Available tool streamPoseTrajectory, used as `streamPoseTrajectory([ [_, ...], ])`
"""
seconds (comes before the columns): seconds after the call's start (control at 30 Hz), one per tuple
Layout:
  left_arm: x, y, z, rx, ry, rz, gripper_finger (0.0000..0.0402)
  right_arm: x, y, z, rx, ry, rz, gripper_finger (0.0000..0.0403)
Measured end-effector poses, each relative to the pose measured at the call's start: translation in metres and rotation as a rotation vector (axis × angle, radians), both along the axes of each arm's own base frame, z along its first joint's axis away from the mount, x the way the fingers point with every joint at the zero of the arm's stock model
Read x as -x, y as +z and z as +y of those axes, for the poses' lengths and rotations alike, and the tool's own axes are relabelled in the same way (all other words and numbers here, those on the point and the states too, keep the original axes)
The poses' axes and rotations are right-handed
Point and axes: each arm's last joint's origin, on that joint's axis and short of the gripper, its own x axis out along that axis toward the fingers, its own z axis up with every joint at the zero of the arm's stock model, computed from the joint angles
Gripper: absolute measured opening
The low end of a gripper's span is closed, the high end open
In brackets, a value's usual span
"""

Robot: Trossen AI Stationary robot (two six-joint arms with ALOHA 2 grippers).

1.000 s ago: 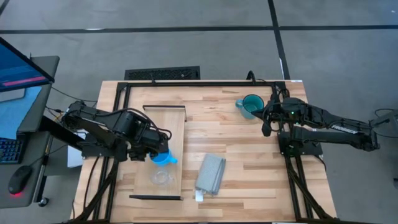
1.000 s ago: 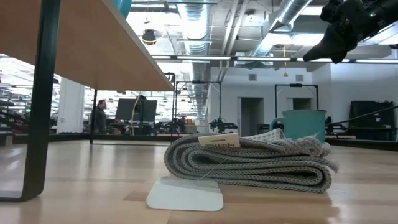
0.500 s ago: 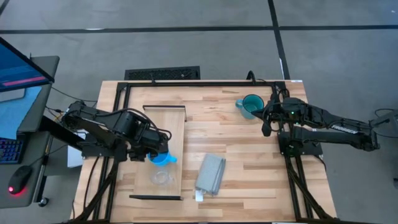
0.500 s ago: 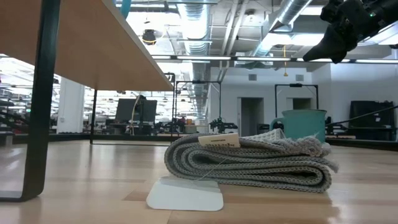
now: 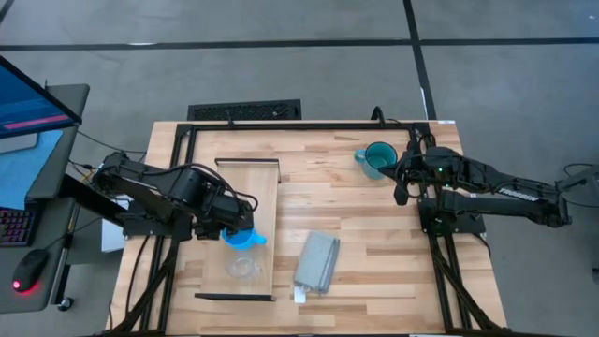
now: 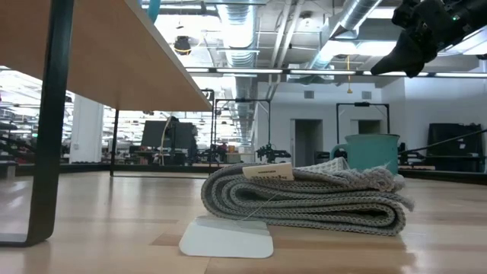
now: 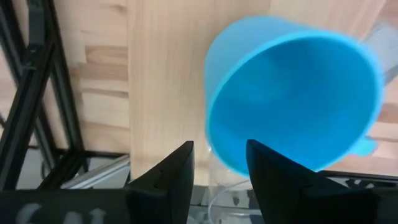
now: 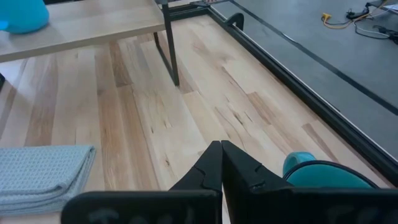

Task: Stack small to large cups/mugs on shelf
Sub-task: Put the blue mug on the shelf

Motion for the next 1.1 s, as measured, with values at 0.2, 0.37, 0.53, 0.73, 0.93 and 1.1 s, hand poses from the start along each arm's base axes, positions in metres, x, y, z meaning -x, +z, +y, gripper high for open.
streamPoseTrajectory([
  [0.2, 0.008, 0.008, 0.005, -0.065, 0.016, -0.059, 0.0138, 0.000, 0.000, 0.000, 0.000, 0.000, 0.000, 0.0024],
  [0.37, 0.016, 0.015, 0.013, -0.234, 0.018, -0.153, 0.0138, 0.000, 0.000, 0.000, 0.000, 0.000, 0.000, 0.0024],
  [0.53, 0.025, 0.027, 0.027, -0.647, -0.062, -0.291, 0.0138, 0.000, 0.000, 0.000, 0.000, 0.000, 0.000, 0.0024],
  [0.73, 0.034, 0.041, 0.040, -1.109, -0.275, -0.290, 0.0138, -0.002, 0.003, 0.000, 0.010, 0.000, -0.037, 0.0024],
  [0.93, 0.033, 0.042, 0.041, -1.269, -0.501, -0.181, 0.0138, -0.006, 0.015, -0.003, 0.048, -0.014, -0.162, 0.0024],
  [1.1, 0.033, 0.041, 0.041, -1.255, -0.614, -0.147, 0.0138, -0.009, 0.027, -0.005, 0.052, -0.058, -0.291, 0.0024],
])
